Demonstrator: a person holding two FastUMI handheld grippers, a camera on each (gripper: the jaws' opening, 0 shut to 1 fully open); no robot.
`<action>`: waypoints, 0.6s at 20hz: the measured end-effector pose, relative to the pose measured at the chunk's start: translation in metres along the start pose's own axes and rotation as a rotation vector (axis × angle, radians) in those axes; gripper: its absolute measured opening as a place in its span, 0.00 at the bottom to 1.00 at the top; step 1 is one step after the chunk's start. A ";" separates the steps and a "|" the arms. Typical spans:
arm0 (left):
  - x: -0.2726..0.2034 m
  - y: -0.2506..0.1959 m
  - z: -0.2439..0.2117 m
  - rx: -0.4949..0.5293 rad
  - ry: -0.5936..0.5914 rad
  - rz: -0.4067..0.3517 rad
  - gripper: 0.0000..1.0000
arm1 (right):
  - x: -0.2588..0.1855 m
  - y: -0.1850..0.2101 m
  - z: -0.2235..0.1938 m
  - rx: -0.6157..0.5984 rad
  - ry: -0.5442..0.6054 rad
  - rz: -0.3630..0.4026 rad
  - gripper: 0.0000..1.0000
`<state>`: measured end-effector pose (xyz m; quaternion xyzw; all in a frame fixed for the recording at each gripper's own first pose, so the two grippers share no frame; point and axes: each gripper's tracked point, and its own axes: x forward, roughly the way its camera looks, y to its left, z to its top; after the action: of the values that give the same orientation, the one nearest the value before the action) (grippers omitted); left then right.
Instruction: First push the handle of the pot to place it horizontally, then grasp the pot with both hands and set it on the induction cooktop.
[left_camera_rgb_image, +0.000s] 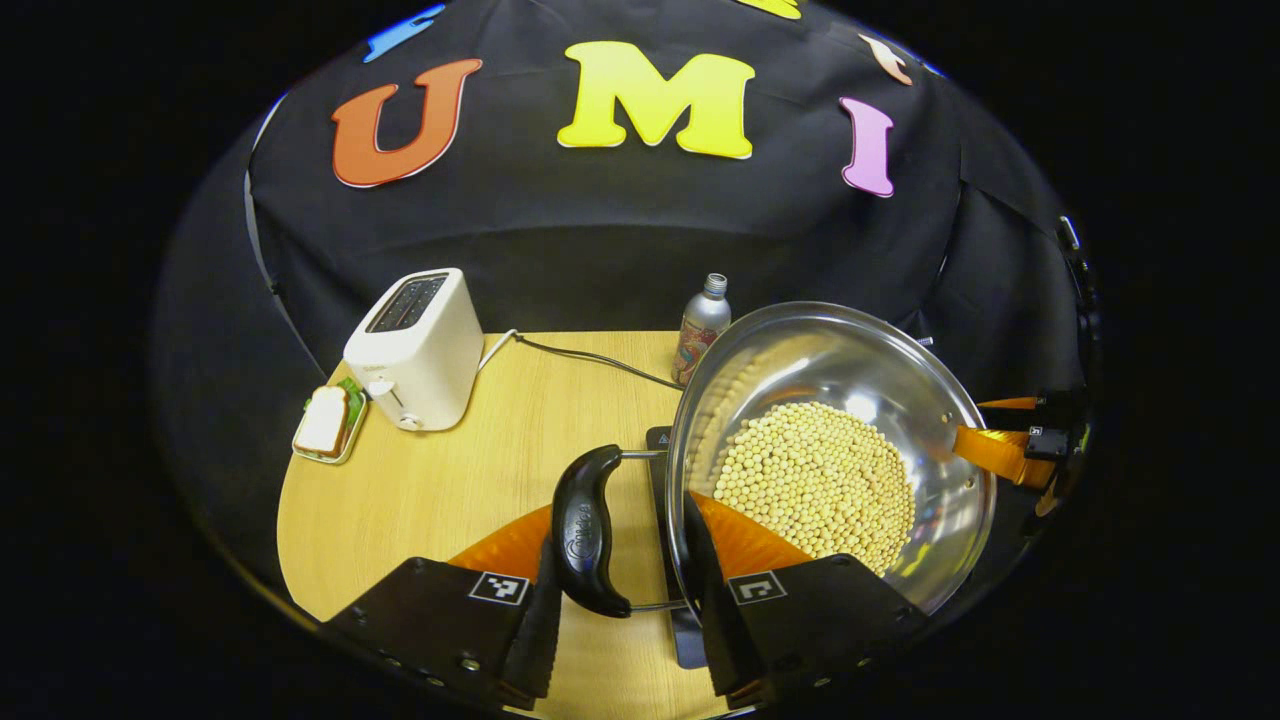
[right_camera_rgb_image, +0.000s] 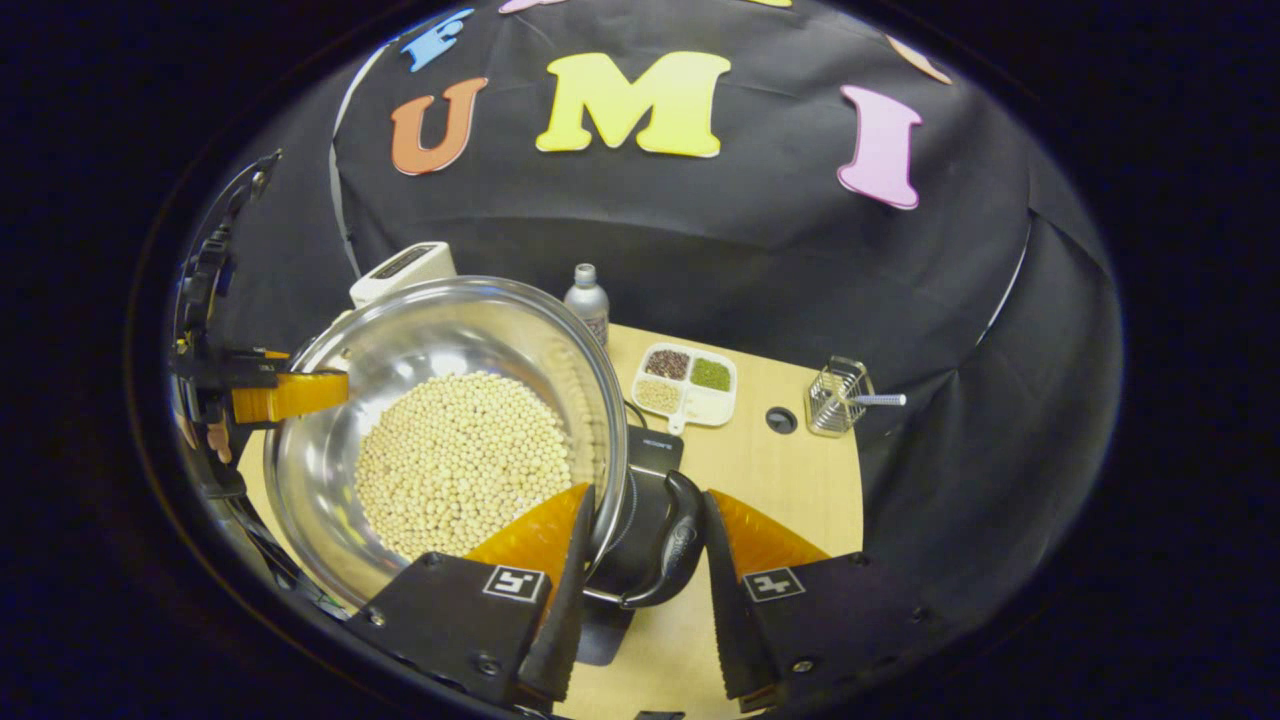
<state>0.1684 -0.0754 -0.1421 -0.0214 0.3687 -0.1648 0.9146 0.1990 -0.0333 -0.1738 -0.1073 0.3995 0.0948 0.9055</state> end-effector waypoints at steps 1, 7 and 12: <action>0.005 -0.004 -0.002 0.001 0.005 -0.002 0.57 | 0.006 -0.005 -0.004 0.005 0.008 0.000 0.56; 0.039 -0.014 -0.010 -0.009 0.009 -0.005 0.57 | 0.039 -0.021 -0.014 0.003 0.034 -0.006 0.58; 0.078 -0.015 -0.023 -0.024 0.038 -0.026 0.57 | 0.069 -0.027 -0.021 0.002 0.060 -0.029 0.56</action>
<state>0.2010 -0.1123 -0.2090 -0.0340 0.3877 -0.1727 0.9048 0.2367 -0.0595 -0.2360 -0.1147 0.4248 0.0780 0.8946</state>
